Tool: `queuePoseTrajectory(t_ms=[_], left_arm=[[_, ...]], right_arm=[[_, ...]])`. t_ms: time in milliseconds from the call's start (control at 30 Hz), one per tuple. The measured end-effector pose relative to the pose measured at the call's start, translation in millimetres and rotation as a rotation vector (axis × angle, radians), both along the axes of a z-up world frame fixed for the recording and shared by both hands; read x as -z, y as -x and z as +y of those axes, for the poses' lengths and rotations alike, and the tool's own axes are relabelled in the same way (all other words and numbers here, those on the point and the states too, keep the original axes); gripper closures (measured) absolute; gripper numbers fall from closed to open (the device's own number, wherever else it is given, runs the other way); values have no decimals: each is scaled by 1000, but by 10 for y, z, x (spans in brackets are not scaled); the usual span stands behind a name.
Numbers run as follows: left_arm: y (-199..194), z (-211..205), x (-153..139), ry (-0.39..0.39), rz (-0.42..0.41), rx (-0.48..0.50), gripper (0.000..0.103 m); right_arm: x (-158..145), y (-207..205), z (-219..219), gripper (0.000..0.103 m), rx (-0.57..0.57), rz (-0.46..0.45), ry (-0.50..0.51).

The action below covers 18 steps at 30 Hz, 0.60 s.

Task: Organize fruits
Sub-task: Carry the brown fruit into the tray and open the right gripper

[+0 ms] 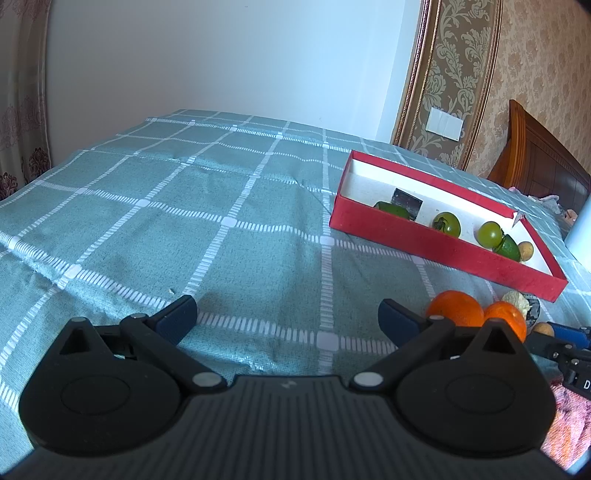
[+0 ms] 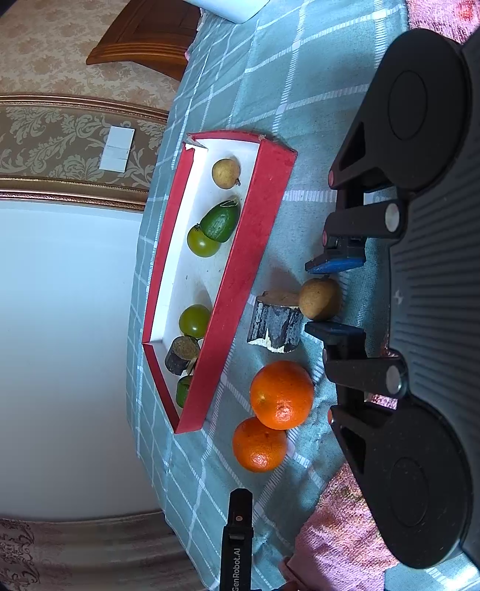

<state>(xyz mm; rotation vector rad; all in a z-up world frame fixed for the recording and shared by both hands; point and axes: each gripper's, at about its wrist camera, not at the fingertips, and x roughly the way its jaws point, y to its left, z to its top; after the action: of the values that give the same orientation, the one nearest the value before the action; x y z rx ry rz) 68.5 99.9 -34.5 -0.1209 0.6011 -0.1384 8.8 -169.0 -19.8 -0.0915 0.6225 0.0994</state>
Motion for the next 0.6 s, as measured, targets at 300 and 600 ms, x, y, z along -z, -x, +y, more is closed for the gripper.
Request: queuePoseTrajectory(t_ms=[300,600], left_arm=[[0,1,0,1,0,0,0],[1,1,0,1,0,0,0]], right_arm=[[-7,12,-14,75,0,2,-4],[-113,10,-149,75,32,-17,-16]])
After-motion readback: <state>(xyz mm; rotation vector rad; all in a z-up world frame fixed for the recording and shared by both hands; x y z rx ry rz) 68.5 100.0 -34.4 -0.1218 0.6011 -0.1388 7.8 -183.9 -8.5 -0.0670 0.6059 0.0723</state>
